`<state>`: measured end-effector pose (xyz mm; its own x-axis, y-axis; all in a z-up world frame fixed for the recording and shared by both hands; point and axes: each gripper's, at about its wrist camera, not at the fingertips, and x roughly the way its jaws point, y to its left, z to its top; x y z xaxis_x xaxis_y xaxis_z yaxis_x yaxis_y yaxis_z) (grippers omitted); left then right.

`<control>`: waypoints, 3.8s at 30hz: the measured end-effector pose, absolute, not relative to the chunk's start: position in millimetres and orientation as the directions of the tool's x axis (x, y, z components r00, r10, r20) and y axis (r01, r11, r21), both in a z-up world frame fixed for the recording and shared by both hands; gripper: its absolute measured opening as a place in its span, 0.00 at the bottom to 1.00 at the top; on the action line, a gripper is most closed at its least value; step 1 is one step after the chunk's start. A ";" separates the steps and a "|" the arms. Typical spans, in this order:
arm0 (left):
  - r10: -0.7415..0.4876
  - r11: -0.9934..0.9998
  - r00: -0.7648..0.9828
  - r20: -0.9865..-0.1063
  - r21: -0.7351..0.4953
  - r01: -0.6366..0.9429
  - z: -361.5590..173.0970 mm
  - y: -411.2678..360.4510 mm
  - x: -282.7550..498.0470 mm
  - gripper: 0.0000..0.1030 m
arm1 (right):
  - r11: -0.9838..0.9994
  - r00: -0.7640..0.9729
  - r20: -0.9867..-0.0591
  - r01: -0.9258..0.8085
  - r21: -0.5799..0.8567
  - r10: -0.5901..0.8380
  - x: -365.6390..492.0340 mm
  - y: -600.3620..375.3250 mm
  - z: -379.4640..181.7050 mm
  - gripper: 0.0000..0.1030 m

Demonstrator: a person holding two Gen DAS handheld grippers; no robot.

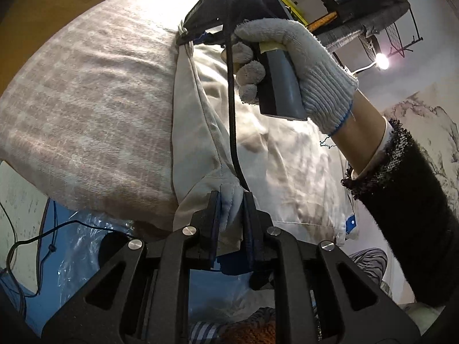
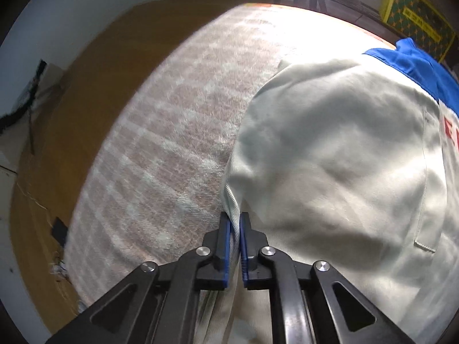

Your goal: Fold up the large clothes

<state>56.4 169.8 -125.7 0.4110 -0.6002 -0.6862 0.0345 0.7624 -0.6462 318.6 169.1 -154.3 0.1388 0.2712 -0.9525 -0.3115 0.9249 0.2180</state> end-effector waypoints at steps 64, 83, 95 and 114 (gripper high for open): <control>-0.430 0.861 0.236 -0.871 -0.318 0.397 -133.3 -2.9 58.8 0.13 | 0.833 0.339 -0.778 -0.033 0.552 0.529 222.6 -191.3 -124.3 0.25; -0.493 0.819 0.193 -0.848 -0.377 0.432 -142.8 -12.5 49.2 0.13 | 0.815 0.480 -0.659 -0.376 0.441 0.578 219.2 -168.1 -21.8 0.33; -0.496 0.816 0.180 -0.849 -0.385 0.431 -143.8 -11.1 58.7 0.13 | 0.864 0.470 -0.726 -0.308 0.398 0.502 354.7 -88.3 -106.9 0.32; -0.474 0.818 0.257 -0.842 -0.313 0.482 -122.3 -21.3 35.2 0.13 | 0.920 0.513 -0.766 -0.164 0.357 0.388 347.9 -132.2 -102.7 0.27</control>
<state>35.2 -21.3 -122.3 0.2568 -0.4737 -0.8424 0.4816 0.8184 -0.3134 347.9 -132.2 -102.7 0.5126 0.3881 -0.7659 -0.1637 0.9198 0.3566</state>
